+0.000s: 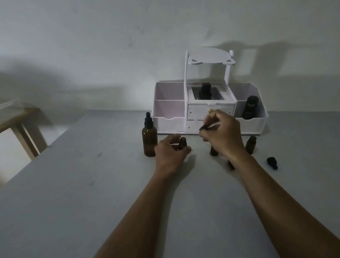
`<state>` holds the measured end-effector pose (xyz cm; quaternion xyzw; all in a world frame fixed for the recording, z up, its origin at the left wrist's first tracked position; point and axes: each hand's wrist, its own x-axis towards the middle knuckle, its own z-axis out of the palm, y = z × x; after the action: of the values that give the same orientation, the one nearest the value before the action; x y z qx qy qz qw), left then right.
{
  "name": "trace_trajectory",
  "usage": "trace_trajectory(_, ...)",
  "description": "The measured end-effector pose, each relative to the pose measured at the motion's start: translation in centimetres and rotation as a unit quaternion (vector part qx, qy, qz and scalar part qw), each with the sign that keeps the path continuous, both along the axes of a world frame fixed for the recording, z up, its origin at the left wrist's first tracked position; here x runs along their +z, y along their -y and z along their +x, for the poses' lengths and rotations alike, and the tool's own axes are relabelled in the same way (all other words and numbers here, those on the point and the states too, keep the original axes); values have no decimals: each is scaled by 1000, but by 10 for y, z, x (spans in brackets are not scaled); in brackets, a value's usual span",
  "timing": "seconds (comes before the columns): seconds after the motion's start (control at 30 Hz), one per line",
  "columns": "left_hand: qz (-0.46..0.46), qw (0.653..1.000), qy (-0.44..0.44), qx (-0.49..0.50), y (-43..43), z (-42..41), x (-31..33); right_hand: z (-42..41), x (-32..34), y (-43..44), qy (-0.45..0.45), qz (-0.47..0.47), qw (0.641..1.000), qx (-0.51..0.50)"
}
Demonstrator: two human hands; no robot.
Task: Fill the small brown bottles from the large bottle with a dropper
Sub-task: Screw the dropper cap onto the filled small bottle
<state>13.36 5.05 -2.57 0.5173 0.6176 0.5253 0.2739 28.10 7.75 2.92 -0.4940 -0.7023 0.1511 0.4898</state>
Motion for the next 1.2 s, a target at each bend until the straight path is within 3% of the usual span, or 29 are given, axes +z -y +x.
trace_trajectory(0.53, -6, 1000, -17, -14, 2, -4, 2, -17, -19, -9, -173, 10, 983, 68)
trace_trajectory(0.93, 25, 999, -12, -22, 7, -4, -1, -32, -40, -10, -17, 21, 998, 64)
trace_trajectory(1.2, 41, 999, -20, -20, 7, -8, -1, -38, -52, -11, -18, 19, 998, 56)
